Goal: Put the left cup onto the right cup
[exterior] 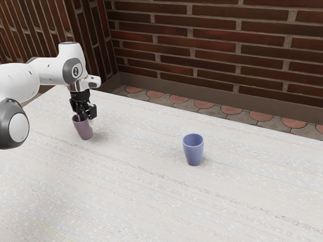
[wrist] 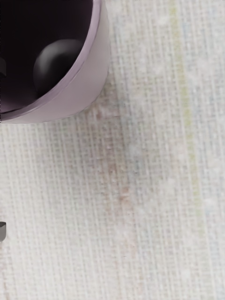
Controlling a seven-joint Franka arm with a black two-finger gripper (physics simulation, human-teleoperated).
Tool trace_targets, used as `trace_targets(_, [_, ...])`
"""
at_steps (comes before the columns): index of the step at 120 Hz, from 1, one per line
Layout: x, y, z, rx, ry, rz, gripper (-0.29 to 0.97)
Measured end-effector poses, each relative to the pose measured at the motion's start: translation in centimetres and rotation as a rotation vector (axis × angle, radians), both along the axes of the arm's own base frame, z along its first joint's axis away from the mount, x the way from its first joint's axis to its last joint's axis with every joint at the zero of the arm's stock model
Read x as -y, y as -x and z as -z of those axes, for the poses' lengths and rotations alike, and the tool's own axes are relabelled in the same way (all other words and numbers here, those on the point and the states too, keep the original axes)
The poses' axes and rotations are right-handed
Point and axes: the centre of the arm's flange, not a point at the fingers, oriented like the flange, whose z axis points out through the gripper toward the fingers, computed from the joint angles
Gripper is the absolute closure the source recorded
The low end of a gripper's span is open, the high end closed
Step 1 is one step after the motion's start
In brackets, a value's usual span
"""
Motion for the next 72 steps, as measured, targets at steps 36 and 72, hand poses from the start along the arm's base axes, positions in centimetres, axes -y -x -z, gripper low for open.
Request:
trace_targets(36, [-0.31, 0.1, 0.5, -0.006, 0.002, 0.003, 0.47])
trace_targets(72, [-0.36, 0.06, 0.64, -0.006, 0.002, 0.01, 0.6])
